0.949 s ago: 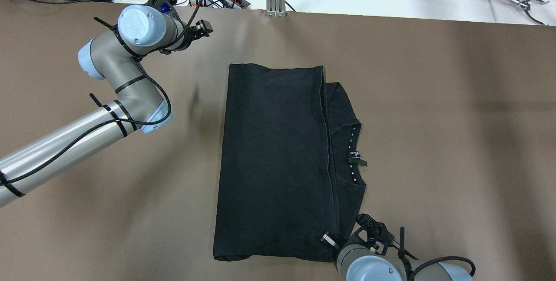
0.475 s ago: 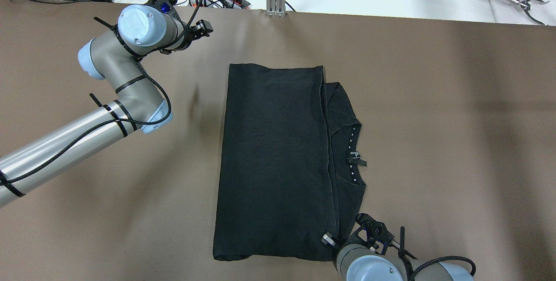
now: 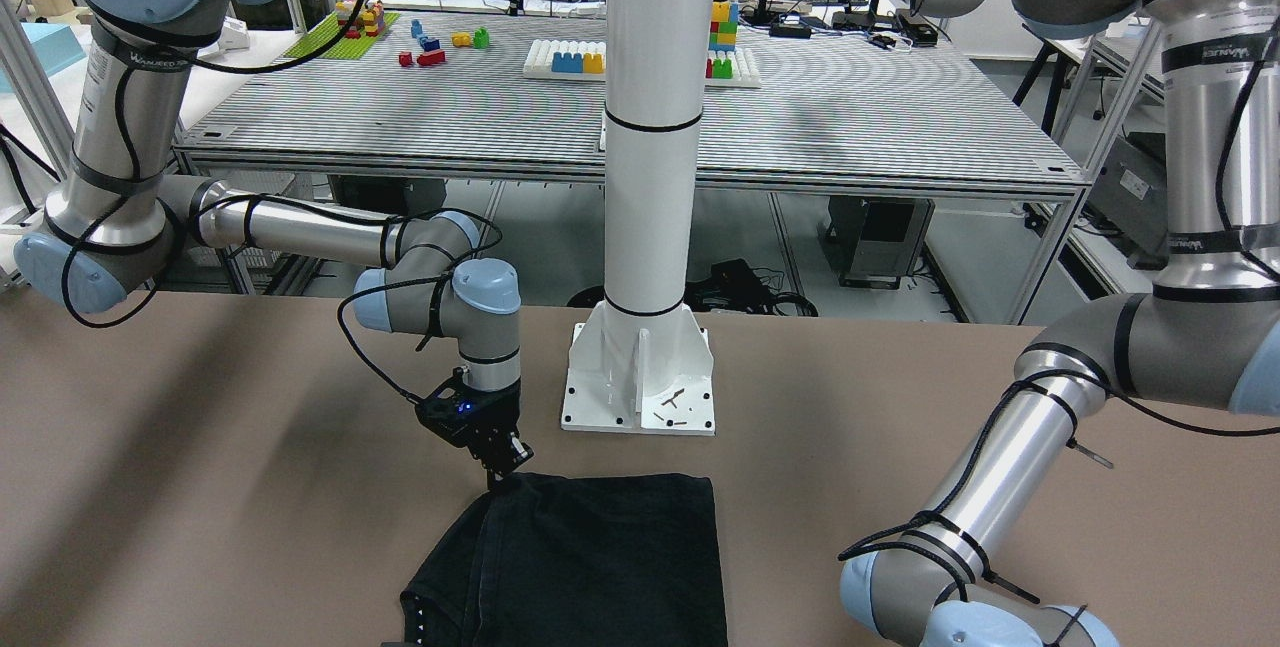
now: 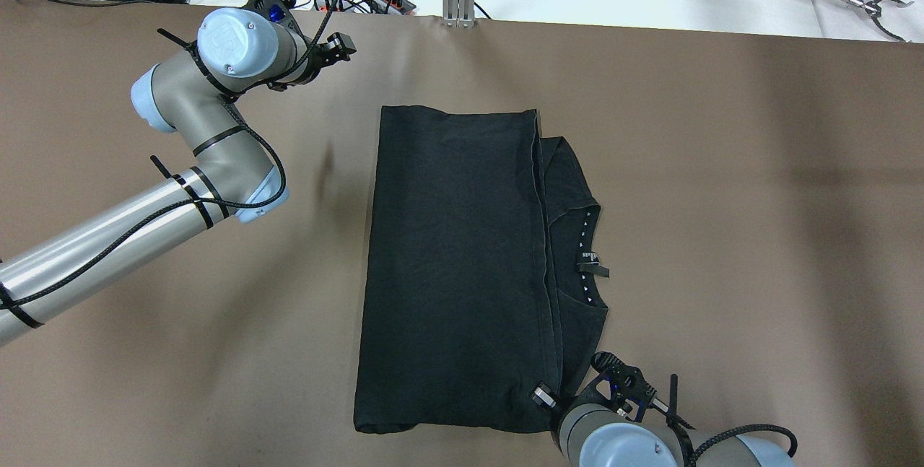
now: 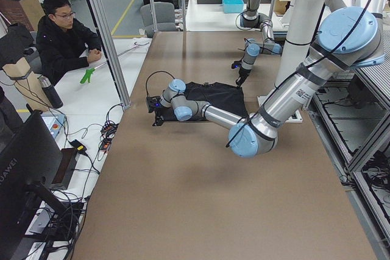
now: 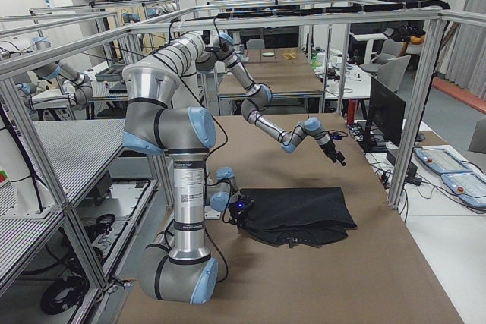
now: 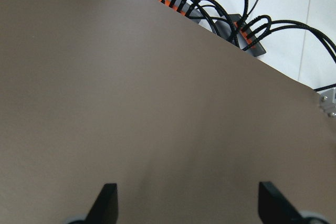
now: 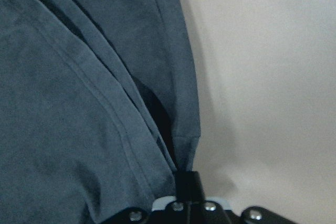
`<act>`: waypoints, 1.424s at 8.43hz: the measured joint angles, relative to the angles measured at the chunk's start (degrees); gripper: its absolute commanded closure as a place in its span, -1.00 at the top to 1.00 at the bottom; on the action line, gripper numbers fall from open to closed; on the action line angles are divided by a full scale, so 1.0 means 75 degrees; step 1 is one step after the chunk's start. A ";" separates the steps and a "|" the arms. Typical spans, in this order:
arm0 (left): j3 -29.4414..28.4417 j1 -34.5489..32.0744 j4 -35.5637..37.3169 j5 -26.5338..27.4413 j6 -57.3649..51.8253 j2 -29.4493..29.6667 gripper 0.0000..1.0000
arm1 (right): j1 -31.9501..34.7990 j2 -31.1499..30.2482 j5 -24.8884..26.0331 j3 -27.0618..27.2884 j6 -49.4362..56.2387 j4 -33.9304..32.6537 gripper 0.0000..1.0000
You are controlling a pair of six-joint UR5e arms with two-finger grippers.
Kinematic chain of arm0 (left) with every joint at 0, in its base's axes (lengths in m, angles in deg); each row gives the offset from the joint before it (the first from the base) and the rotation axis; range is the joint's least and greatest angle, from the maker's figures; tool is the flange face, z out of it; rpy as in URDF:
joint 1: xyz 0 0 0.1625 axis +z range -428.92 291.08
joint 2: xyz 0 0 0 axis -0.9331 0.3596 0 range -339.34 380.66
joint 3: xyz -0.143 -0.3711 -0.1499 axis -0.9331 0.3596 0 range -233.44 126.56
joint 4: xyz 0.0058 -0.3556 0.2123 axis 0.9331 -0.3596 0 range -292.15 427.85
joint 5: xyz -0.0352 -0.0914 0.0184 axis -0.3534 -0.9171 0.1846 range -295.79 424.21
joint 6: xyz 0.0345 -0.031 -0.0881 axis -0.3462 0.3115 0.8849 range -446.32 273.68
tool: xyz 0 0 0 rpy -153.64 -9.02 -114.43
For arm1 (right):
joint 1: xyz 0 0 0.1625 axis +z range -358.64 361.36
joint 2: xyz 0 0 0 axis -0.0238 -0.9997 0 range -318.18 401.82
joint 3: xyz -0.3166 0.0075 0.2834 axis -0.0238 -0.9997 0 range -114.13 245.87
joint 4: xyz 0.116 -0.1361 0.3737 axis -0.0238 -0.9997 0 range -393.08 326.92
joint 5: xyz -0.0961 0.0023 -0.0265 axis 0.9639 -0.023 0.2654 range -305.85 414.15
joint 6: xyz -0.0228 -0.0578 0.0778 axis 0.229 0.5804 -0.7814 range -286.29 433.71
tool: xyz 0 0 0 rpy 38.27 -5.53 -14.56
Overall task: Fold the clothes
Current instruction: 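Lower the left gripper to the shirt's other near corner and grasp it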
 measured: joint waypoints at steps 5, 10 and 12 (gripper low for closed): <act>0.3959 0.1387 0.0757 0.0026 0.1630 -0.2088 0.89 | 0.0003 -0.0355 -0.0075 0.0819 0.0077 -0.0050 -1.00; 0.6650 0.4813 0.1487 0.2440 0.3570 -0.4143 0.63 | -0.0037 -0.0421 -0.0074 0.0852 0.0018 -0.0049 -1.00; 0.6704 0.5748 0.1499 0.2903 0.3975 -0.4477 0.32 | -0.0040 -0.0413 -0.0073 0.0849 0.0015 -0.0046 -1.00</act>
